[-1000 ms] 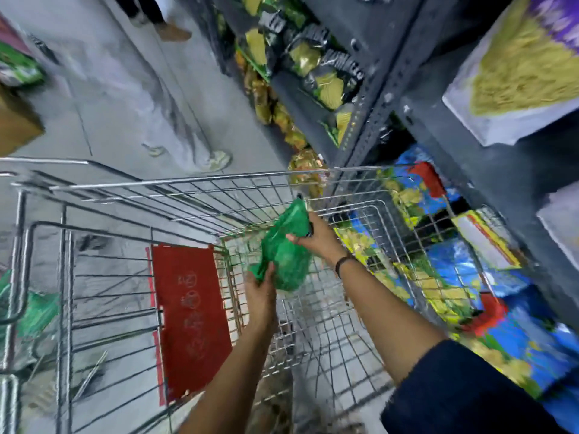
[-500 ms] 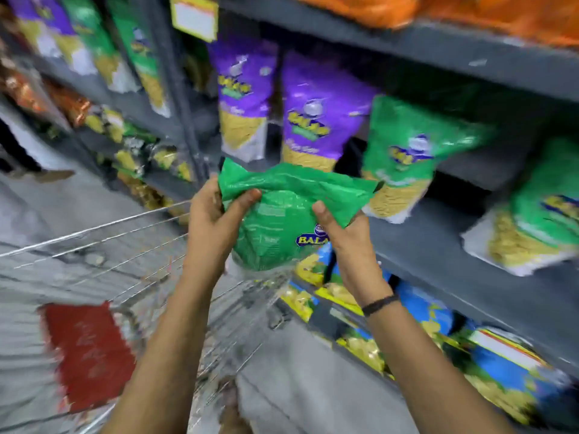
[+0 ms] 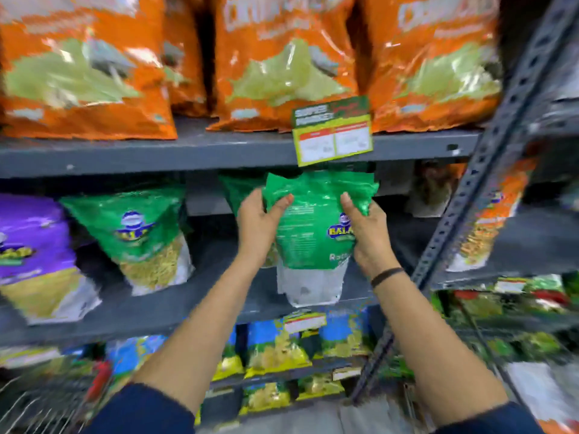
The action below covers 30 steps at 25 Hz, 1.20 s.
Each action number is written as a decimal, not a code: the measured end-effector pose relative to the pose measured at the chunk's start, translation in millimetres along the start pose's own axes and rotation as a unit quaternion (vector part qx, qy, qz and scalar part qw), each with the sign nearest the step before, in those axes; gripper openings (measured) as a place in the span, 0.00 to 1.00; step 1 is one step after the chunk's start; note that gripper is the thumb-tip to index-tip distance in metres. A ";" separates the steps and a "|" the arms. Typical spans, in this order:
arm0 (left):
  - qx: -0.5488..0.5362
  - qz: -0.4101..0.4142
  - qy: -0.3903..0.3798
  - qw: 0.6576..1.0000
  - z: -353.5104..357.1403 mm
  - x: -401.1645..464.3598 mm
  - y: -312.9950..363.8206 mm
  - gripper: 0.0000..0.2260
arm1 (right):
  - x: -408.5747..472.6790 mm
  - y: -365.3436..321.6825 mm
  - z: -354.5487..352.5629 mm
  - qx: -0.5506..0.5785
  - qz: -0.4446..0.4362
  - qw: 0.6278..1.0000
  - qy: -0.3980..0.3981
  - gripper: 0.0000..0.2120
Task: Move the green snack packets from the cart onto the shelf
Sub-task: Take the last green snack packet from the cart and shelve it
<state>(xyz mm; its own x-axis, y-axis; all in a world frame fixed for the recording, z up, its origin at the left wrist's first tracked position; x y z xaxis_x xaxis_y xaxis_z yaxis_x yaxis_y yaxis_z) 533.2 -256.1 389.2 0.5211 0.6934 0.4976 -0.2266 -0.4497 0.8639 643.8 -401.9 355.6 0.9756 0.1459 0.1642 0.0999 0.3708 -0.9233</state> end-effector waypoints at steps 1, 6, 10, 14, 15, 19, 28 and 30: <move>0.007 0.010 -0.008 1.000 24.2 10.2 2.7 0.06 | 20.7 -5.9 -12.0 0.001 -0.013 1.000 0.010 0.02; 0.065 0.008 -0.033 0.997 106.7 40.9 -25.0 0.13 | 89.8 -2.7 -50.6 -0.011 -0.037 0.996 0.075 0.01; -0.003 -0.055 -0.102 0.993 138.0 18.6 -90.2 0.10 | 99.7 48.6 -74.5 -0.068 0.019 0.995 0.077 0.09; -0.130 -0.179 -0.046 0.974 152.8 9.8 -122.1 0.10 | 85.1 70.4 -80.1 -0.042 0.022 0.966 0.253 0.15; -0.143 -0.182 -0.040 0.972 154.2 6.2 -126.2 0.09 | 67.0 87.0 -82.4 -0.064 0.037 0.944 0.321 0.17; -0.118 -0.171 -0.092 0.974 163.2 -14.8 -158.6 0.13 | 16.5 134.2 -65.1 -0.072 0.132 0.960 0.238 0.21; -0.008 -0.178 -0.134 0.975 194.8 -16.8 -178.2 0.15 | 59.4 120.9 -119.7 -0.107 0.099 0.946 0.288 0.21; -0.031 -0.243 -0.158 0.957 209.3 -22.5 -180.0 0.16 | 64.1 125.0 -117.7 -0.103 0.100 0.964 0.224 0.20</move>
<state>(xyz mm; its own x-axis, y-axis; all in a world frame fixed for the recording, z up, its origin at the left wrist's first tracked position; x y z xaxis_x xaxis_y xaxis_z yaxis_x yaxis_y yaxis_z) 734.5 -308.6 206.4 0.7975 0.6033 -0.0037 0.0623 -0.0763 0.9951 741.8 -454.2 209.8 0.9614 -0.2317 -0.1482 -0.1073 0.1801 -0.9778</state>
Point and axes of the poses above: each hand's wrist, its own x-axis towards the middle knuckle, its own z-axis out of the palm, y = z × x, the point moved 3 cm from there along x, towards the middle knuckle, and after that the axes turned 8 degrees about y, right-handed, at the moved point
